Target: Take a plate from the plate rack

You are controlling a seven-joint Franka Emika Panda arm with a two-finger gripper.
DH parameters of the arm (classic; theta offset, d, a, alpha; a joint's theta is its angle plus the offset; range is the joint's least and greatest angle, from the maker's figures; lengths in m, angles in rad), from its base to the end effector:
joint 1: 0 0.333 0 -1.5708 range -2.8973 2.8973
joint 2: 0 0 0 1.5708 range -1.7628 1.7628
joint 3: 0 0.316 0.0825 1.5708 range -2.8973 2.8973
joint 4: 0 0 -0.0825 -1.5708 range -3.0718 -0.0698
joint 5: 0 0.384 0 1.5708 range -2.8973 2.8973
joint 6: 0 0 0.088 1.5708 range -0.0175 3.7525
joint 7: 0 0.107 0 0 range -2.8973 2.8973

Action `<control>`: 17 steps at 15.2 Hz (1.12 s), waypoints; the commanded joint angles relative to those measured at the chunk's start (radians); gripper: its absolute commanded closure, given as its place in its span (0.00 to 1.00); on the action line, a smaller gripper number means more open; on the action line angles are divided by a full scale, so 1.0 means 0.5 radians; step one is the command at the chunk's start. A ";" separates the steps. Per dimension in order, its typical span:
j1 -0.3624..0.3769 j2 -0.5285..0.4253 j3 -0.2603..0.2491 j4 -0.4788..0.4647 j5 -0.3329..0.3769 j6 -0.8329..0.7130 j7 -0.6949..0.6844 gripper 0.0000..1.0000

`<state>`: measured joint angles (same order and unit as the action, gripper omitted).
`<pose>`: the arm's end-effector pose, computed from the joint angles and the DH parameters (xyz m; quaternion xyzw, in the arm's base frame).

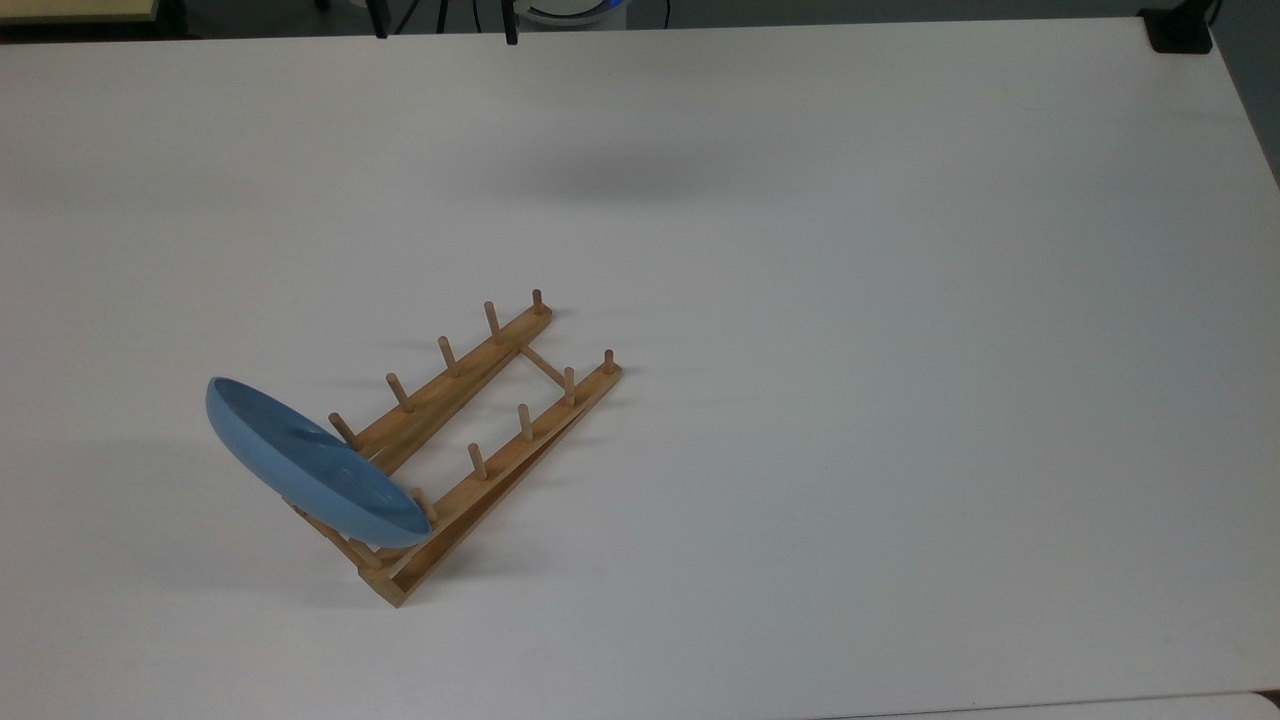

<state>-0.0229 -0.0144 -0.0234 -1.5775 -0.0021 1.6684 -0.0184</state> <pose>0.5594 -0.0262 0.6384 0.9985 -0.0139 0.0526 0.0026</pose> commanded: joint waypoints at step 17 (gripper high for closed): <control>-0.279 0.041 -0.021 -0.045 0.038 0.460 -0.328 0.00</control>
<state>-0.1247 -0.0093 -0.0296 -1.5822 -0.0021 1.7714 -0.1169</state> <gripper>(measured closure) 0.000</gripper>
